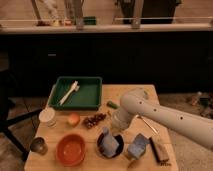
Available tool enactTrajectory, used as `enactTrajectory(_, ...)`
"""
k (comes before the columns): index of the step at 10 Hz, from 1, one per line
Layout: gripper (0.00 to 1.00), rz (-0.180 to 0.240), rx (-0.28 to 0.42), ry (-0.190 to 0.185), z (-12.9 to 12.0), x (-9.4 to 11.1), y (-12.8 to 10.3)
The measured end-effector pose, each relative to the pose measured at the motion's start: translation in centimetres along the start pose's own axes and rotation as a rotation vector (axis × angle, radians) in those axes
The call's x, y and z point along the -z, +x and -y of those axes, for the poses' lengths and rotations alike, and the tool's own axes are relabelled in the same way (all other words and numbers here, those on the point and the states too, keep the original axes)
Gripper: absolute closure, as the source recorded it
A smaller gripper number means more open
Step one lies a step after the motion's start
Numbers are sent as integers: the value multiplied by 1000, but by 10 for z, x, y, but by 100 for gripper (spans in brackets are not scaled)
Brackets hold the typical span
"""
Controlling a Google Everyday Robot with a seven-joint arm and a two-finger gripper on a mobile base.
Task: Wipe purple bowl with towel
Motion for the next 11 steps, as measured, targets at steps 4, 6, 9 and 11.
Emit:
enactTrajectory(4,100,30,109,12,36,2,-38)
enactTrajectory(6,100,58,117,14,35,-1,-52)
enactTrajectory(9,100,102,80,-3,16,-12,-57)
enactTrajectory(11,100,96,26,-21,-7,-9,-46)
